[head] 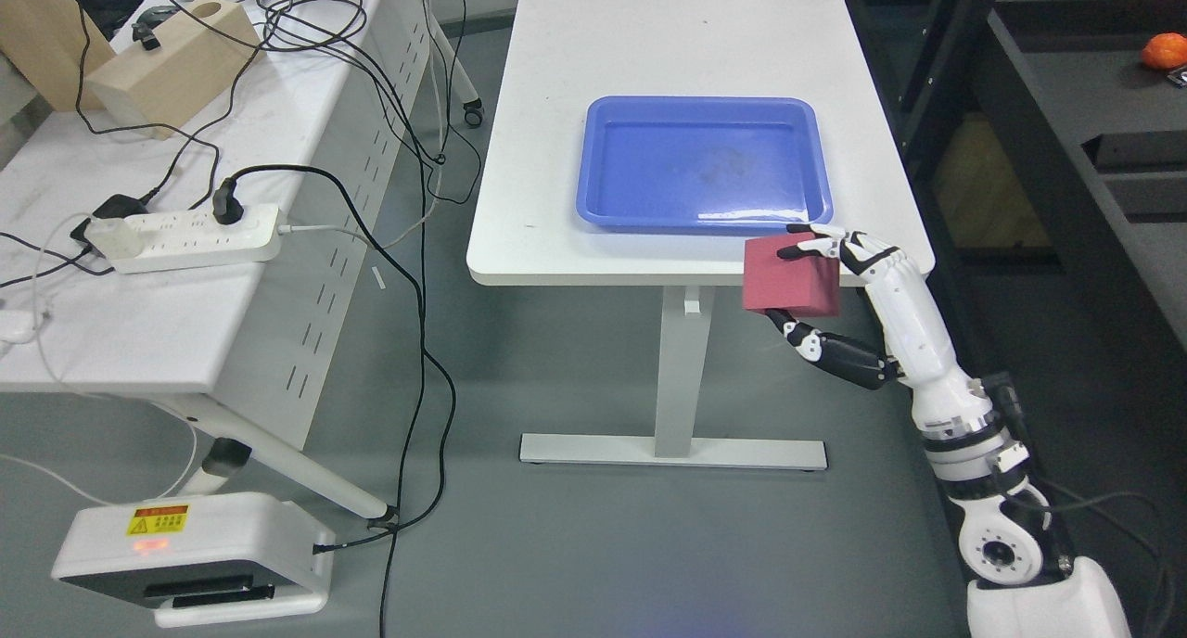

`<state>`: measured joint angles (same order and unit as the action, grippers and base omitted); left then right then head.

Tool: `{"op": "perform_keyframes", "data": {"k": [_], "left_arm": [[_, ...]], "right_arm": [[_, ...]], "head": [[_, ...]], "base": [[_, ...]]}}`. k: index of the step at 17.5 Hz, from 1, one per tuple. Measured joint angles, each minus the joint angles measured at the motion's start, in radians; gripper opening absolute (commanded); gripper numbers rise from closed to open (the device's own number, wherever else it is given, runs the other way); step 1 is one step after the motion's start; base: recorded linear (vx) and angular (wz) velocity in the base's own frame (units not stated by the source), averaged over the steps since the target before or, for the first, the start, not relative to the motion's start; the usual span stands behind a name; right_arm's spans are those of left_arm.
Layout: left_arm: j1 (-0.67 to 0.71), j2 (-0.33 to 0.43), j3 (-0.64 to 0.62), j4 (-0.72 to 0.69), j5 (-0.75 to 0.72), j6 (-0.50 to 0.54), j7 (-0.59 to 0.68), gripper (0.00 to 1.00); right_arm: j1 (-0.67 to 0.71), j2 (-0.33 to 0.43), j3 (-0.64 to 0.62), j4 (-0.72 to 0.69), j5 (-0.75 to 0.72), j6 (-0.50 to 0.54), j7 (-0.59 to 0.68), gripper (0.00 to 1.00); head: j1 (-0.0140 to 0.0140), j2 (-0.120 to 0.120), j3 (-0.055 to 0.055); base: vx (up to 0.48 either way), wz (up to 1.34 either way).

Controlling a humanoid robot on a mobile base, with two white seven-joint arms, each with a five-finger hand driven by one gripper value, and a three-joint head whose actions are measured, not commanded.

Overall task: Pick pink block from left shelf to tray
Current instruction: 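Lower the pink cube into the blue tray with the right hand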

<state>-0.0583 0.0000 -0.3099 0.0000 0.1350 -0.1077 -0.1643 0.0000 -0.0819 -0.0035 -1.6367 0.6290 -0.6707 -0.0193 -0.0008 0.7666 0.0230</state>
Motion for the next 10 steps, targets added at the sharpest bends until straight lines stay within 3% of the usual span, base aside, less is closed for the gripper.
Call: {"op": "perform_keyframes", "data": {"k": [10], "left_arm": [[0.0,0.0,0.0,0.0,0.0,0.003,0.0,1.0]], "right_arm": [[0.0,0.007,0.002,0.0,0.016,0.046,0.096,0.04]], "head": [[0.0,0.0,0.0]], "base": [[0.217,0.08]]}}
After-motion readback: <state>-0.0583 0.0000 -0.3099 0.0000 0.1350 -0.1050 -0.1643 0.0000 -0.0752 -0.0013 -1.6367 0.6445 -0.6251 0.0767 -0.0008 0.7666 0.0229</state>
